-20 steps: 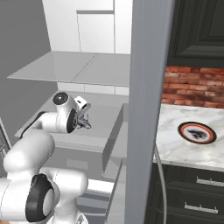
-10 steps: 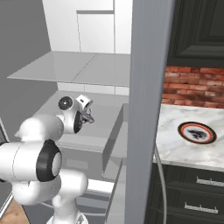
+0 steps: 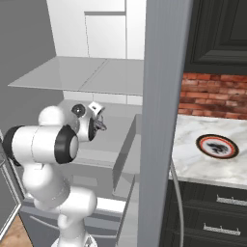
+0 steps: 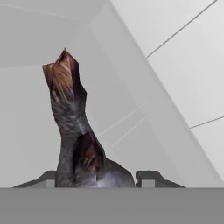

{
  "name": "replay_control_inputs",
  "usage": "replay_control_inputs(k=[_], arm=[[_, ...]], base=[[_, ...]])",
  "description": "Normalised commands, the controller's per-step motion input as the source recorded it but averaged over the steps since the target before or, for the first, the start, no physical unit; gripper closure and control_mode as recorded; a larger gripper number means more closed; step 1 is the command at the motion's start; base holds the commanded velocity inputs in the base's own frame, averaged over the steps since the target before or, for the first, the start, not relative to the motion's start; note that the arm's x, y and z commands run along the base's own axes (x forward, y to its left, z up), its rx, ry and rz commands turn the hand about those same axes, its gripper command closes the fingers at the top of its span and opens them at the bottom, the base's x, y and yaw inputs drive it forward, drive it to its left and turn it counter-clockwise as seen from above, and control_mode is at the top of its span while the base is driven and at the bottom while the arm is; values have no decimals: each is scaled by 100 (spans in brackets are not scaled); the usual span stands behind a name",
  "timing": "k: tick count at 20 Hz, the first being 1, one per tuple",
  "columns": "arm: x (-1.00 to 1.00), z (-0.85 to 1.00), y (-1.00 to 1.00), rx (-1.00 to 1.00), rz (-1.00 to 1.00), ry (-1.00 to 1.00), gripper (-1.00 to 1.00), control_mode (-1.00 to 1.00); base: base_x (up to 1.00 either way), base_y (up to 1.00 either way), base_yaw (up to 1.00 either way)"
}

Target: Place the fish on the counter behind the older fish on the same shelf of the fridge to maintain FIFO order. Close the fridge door when finished.

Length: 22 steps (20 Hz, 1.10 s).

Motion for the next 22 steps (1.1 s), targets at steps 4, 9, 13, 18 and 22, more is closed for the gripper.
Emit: replay_control_inputs(k=[4,9,13,18,22], arm=[[61,-11,23,-3,0,6,100,-100],[55,-22,17,-1,0,1,100,-100],[50,-46,18,-1,0,-4,-100,-100],[35,-28,29,-2,0,-8,-100,-100],[5,-8,29,-3,0,-3,-100,-100]], base=[[0,0,0],[0,0,0],[0,0,0],[0,0,0],[0,0,0]])
